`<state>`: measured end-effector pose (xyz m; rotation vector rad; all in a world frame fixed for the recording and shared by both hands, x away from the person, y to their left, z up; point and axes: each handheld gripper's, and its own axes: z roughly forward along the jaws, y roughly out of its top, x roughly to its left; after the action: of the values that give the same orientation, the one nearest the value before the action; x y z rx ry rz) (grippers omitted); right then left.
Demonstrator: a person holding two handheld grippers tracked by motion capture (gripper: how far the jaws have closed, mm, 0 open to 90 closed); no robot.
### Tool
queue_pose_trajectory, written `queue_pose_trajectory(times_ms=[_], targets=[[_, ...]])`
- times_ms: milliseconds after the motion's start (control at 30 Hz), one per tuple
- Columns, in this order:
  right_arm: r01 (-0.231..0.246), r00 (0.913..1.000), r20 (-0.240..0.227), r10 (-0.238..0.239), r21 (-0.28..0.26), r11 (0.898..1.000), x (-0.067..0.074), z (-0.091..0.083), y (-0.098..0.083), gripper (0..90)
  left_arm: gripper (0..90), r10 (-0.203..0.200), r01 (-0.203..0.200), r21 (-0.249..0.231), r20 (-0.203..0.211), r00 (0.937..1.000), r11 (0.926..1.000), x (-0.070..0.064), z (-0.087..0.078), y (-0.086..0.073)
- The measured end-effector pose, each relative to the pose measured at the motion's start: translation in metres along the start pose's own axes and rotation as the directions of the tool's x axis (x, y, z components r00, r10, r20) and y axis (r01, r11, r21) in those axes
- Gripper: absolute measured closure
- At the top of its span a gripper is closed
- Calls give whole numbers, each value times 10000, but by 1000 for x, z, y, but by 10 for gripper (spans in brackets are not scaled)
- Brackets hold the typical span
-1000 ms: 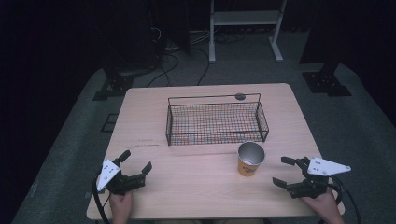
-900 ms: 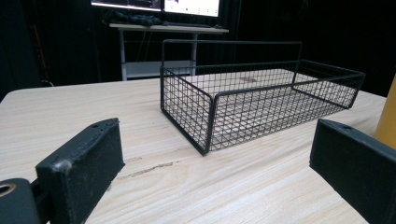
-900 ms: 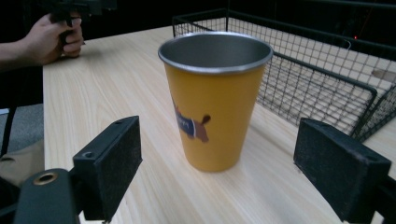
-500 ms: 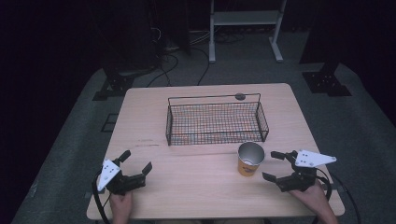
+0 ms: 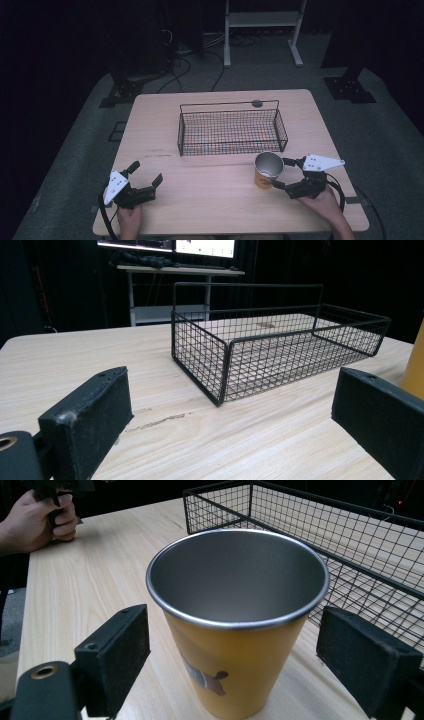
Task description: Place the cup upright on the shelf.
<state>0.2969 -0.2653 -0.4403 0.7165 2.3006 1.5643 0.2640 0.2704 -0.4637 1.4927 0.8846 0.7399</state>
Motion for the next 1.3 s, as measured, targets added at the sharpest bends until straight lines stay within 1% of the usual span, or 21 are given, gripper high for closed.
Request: queue_pose_trajectory(times_ms=[133,200,533,700,900,1067,1300], targets=[[65,10000,52,-64,-41,10000,1,6,2,128,17,-4,4,-1,-4,10000,10000,0,0,0],[82,9999,73,-82,39,10000,1,9,2,128,17,-7,7,-10,1,10000,10000,0,0,0],[146,9995,285,-141,-173,9997,2,23,4,120,17,-2,2,-12,10,10000,10000,0,0,0],[256,9981,567,-246,-181,9995,3,30,5,121,17,2,-2,-27,19,10000,10000,0,0,0],[226,9976,655,-222,-67,9997,4,35,5,118,17,3,-3,-25,26,10000,10000,0,0,0],[211,9968,776,-202,-113,9997,4,39,5,116,17,-2,3,-32,30,10000,10000,0,0,0],[376,9953,904,-358,-183,9991,4,44,5,117,17,6,-6,-23,31,10000,10000,0,0,0]])
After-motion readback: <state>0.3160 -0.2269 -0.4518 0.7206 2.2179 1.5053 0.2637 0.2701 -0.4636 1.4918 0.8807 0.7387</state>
